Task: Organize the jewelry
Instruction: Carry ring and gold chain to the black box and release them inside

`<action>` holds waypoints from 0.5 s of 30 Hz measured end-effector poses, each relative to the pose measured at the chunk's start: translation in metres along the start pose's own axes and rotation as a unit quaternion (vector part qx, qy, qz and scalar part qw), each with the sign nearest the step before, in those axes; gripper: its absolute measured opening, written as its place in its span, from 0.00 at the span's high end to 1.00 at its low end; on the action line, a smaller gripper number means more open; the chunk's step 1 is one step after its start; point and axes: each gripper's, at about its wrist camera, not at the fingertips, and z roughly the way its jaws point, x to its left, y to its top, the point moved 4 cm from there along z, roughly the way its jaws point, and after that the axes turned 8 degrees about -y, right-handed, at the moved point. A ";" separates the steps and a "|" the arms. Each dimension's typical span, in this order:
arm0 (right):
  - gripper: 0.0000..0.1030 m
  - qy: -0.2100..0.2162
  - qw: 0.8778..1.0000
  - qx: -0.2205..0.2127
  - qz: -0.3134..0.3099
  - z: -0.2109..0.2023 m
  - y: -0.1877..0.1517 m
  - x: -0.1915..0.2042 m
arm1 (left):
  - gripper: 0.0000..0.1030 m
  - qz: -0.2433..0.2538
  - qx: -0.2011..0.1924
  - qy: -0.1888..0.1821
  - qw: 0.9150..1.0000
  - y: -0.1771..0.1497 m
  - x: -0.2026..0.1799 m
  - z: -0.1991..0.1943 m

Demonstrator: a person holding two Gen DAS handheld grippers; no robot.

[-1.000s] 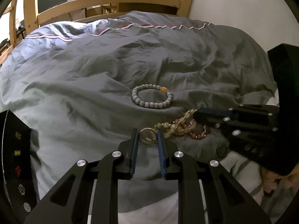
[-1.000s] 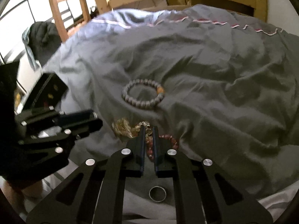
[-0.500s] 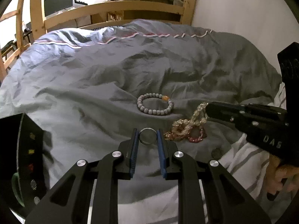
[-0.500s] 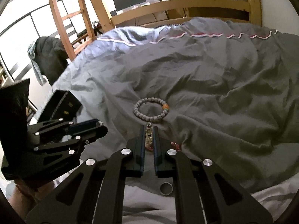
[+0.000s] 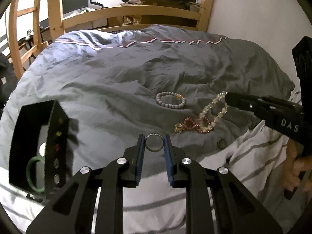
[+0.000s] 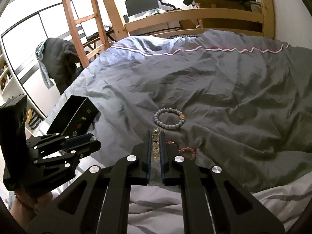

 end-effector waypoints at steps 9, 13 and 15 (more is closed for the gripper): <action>0.92 0.008 1.000 -0.005 -0.017 -0.011 0.002 0.029 | 0.81 -0.022 -0.014 0.013 1.000 -0.008 0.022 -0.033; 0.92 0.012 1.000 0.000 -0.024 -0.008 0.000 0.044 | 0.81 -0.037 -0.012 0.017 0.999 -0.015 0.035 -0.042; 0.92 0.014 0.999 0.001 -0.029 -0.007 0.001 0.052 | 0.81 -0.044 -0.012 0.021 0.999 -0.019 0.042 -0.047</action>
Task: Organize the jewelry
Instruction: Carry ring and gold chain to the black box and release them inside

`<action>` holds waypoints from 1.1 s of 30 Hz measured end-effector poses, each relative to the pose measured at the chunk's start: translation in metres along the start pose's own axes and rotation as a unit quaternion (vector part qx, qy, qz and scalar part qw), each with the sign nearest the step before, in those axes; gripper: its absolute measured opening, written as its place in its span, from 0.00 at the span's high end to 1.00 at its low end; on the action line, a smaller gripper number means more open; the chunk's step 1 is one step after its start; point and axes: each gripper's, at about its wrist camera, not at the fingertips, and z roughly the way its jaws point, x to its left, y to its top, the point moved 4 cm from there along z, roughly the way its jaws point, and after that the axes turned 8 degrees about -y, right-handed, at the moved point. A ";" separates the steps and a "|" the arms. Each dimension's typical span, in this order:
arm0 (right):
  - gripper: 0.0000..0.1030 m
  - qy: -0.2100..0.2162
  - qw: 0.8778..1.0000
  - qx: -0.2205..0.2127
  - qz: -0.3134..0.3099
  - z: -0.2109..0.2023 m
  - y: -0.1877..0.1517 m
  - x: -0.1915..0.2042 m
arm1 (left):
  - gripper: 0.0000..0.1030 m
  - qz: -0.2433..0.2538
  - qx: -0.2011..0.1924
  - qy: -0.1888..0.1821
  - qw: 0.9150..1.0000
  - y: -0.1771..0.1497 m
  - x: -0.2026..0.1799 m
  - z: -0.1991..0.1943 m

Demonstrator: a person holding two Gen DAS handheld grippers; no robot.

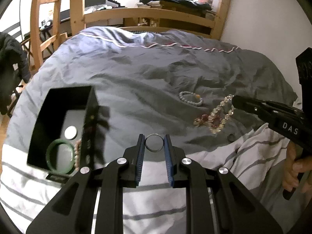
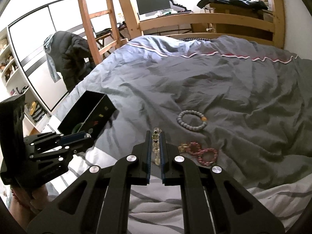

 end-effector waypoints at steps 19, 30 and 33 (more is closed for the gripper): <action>0.92 0.044 0.998 0.005 -0.045 0.023 0.023 0.089 | 0.81 -0.068 -0.019 0.053 0.996 -0.001 0.078 -0.036; 0.92 0.076 0.995 0.001 -0.062 0.035 0.047 0.135 | 0.81 -0.127 -0.026 0.079 0.988 0.003 0.124 -0.044; 0.92 0.084 0.994 0.001 -0.067 0.040 0.052 0.149 | 0.81 -0.145 -0.025 0.080 0.986 0.003 0.133 -0.041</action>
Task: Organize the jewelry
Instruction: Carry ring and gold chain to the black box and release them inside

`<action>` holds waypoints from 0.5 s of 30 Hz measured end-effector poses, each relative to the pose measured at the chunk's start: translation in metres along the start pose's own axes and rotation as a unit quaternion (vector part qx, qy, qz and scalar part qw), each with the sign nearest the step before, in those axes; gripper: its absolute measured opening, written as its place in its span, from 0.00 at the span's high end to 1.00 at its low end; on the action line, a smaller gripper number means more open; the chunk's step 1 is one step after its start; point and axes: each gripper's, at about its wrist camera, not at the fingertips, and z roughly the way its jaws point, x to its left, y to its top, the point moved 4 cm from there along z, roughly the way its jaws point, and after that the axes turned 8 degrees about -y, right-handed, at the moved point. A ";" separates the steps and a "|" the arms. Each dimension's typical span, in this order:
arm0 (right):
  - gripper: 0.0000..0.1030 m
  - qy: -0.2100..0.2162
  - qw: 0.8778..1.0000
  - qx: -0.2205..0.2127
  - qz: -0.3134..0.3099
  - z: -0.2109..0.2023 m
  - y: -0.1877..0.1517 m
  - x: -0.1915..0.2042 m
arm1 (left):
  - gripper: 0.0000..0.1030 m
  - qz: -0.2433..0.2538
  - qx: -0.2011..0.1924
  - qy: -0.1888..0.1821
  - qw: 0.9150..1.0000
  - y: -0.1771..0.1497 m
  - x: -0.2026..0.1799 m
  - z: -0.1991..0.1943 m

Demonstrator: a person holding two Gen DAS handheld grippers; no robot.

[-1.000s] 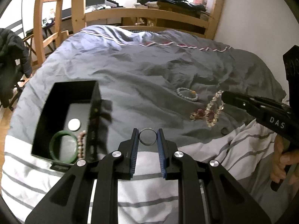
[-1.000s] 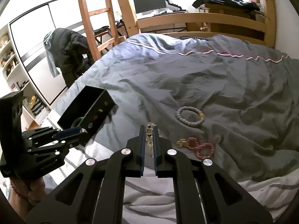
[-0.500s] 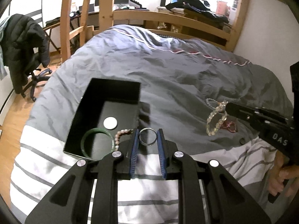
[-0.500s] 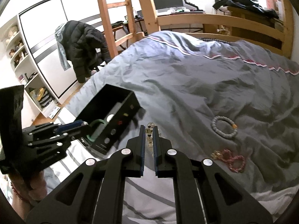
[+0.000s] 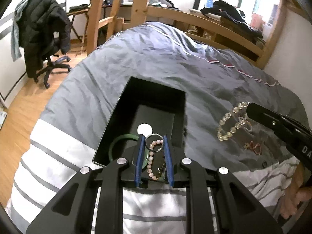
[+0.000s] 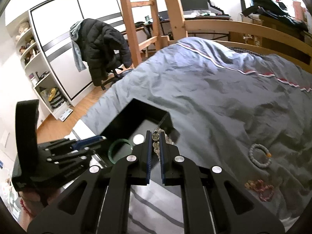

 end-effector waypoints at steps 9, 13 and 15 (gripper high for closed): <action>0.92 0.027 1.000 0.010 -0.011 0.021 0.014 0.028 | 0.81 -0.026 0.031 0.012 0.999 -0.001 0.014 0.018; 0.92 0.035 0.999 0.021 -0.022 0.034 0.014 0.039 | 0.81 -0.034 0.049 0.023 0.998 -0.005 0.019 0.025; 0.92 0.036 0.999 0.026 -0.025 0.041 0.014 0.042 | 0.81 -0.038 0.053 0.025 0.998 -0.006 0.021 0.027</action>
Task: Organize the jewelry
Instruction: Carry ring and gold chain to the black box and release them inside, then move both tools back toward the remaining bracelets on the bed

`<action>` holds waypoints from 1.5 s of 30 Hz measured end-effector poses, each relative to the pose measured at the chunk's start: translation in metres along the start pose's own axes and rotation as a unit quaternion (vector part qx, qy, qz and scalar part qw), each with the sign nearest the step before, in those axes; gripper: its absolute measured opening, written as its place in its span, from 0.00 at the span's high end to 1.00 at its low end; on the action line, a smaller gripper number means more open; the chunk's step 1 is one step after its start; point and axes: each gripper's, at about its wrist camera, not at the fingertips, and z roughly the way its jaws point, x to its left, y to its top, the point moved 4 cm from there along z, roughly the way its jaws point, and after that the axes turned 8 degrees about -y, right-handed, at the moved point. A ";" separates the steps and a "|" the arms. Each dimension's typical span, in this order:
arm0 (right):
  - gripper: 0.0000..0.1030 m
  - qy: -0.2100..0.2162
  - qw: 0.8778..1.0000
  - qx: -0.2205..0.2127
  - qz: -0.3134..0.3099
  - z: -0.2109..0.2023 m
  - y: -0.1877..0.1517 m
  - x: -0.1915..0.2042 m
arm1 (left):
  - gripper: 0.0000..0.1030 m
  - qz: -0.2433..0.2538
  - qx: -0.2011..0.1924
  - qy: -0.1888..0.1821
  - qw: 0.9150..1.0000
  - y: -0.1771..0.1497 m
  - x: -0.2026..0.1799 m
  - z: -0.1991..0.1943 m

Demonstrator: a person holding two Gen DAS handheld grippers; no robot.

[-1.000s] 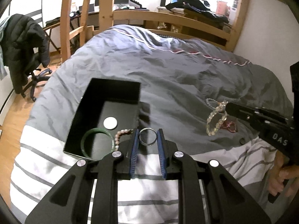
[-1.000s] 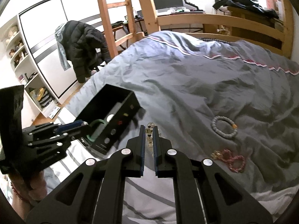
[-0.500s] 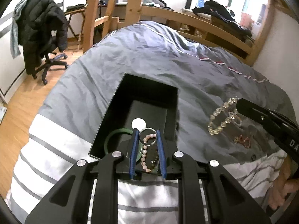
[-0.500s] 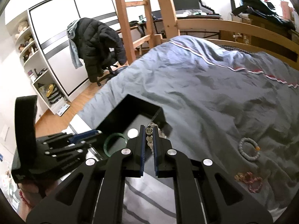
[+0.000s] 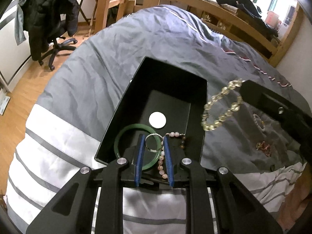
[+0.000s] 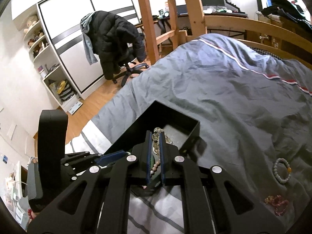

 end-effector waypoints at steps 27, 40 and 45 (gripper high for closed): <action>0.83 0.041 0.997 0.059 0.039 0.041 -0.022 -0.006 | 0.44 -0.045 -0.034 0.006 0.998 0.006 0.015 -0.018; 0.43 -0.016 0.997 0.035 0.070 0.019 -0.026 -0.050 | 0.24 -0.018 -0.048 -0.006 0.999 0.007 -0.004 -0.018; 0.36 -0.046 0.996 0.025 0.073 0.004 -0.031 -0.074 | 0.10 -0.001 -0.049 -0.009 0.999 0.004 -0.020 -0.011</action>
